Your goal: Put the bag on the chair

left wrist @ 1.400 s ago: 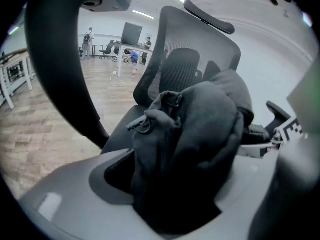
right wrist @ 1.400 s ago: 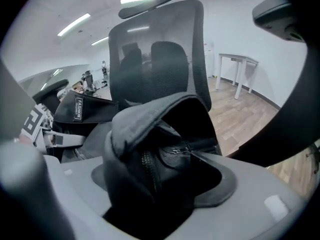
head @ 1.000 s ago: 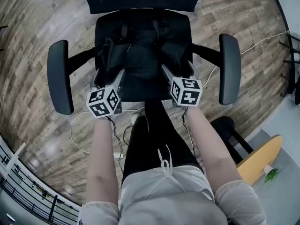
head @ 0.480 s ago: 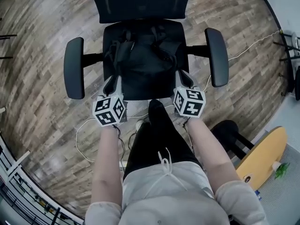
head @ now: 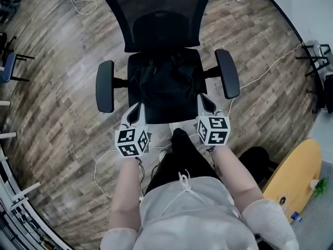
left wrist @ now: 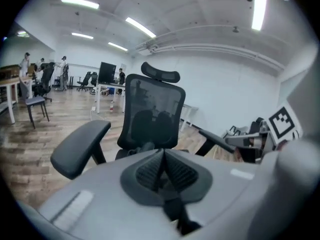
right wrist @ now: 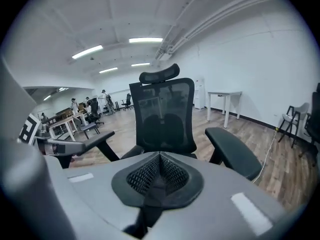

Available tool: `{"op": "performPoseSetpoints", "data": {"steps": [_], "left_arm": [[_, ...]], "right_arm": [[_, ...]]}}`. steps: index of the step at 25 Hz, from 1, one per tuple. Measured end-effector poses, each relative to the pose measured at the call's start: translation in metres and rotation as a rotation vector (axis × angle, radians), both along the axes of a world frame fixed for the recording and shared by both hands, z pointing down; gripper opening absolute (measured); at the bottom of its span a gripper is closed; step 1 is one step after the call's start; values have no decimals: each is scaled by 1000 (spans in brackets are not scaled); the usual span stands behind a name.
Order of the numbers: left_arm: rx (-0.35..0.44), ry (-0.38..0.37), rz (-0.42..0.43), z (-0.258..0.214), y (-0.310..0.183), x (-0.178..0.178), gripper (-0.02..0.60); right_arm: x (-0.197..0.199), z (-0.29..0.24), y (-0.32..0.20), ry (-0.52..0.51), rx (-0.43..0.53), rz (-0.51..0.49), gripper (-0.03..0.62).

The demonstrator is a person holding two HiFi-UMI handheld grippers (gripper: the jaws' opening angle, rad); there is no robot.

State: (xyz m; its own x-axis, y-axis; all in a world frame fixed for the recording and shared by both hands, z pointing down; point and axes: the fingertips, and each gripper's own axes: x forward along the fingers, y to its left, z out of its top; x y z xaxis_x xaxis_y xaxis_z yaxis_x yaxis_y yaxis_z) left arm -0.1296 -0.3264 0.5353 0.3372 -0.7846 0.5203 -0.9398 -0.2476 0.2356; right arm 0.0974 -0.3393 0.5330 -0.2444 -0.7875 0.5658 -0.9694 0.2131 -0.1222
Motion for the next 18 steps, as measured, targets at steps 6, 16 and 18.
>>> {"op": "performPoseSetpoints", "data": {"steps": [6, 16, 18], "left_arm": [[153, -6, 72, -102, 17, 8, 6], [408, 39, 80, -267, 57, -1, 6], [466, 26, 55, -297, 73, -7, 6]], "right_arm": [[-11, -79, 21, 23, 36, -16, 0], [-24, -244, 65, -24, 337, -59, -2], [-24, -273, 79, -40, 386, -48, -2]]}}
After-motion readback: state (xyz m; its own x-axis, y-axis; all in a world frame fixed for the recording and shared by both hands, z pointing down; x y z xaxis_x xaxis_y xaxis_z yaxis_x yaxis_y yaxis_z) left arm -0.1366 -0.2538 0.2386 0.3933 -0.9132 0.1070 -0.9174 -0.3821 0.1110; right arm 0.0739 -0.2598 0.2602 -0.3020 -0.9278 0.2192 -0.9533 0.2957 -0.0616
